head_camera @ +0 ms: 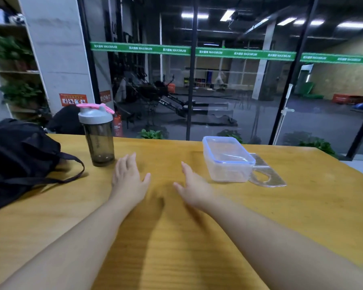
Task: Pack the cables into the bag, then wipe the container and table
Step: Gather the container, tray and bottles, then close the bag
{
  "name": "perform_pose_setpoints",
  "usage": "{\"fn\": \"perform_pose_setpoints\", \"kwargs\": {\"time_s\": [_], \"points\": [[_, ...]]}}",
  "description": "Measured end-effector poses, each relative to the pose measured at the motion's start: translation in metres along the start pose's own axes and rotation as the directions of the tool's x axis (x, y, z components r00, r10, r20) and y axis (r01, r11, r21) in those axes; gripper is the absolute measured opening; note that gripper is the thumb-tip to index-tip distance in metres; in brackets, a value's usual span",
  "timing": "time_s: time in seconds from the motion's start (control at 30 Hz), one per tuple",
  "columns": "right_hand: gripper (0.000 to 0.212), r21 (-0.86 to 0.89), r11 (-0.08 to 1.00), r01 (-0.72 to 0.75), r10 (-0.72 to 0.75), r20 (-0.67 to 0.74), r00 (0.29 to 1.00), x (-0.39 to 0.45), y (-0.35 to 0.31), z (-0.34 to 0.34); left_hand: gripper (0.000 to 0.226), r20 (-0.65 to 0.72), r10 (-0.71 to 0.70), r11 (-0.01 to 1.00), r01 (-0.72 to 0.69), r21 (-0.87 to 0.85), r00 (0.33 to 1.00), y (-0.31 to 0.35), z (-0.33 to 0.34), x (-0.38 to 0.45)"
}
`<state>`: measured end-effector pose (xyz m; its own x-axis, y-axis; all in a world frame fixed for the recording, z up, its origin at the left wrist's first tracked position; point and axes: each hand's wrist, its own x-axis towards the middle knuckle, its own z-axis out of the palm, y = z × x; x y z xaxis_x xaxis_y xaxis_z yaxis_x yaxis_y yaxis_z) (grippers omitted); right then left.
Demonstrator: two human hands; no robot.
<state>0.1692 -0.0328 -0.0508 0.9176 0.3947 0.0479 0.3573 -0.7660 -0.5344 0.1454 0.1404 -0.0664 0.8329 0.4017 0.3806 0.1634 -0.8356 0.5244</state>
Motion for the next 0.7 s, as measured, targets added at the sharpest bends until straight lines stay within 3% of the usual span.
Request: {"fn": "perform_pose_setpoints", "kwargs": {"time_s": [0.17, 0.27, 0.47, 0.7], "points": [[0.074, -0.148, 0.986, 0.075, -0.054, 0.145, 0.988, 0.012, -0.031, 0.042, 0.079, -0.004, -0.204, 0.970, 0.201, -0.139, 0.979, -0.035, -0.013, 0.013], [0.079, -0.235, 0.970, 0.064, -0.011, 0.219, 0.976, 0.021, -0.045, 0.050, 0.083, -0.014, -0.280, 0.936, 0.270, -0.224, 0.960, -0.048, -0.021, 0.023], [0.089, -0.404, 0.910, 0.092, 0.082, 0.394, 0.915, 0.046, -0.049, 0.045, 0.092, -0.068, -0.353, 0.882, 0.307, -0.358, 0.933, -0.071, -0.032, 0.059], [0.093, -0.539, 0.832, 0.132, 0.206, 0.521, 0.828, 0.063, -0.077, 0.022, 0.116, 0.001, -0.466, 0.804, 0.424, -0.418, 0.885, -0.076, -0.023, 0.104]]}}
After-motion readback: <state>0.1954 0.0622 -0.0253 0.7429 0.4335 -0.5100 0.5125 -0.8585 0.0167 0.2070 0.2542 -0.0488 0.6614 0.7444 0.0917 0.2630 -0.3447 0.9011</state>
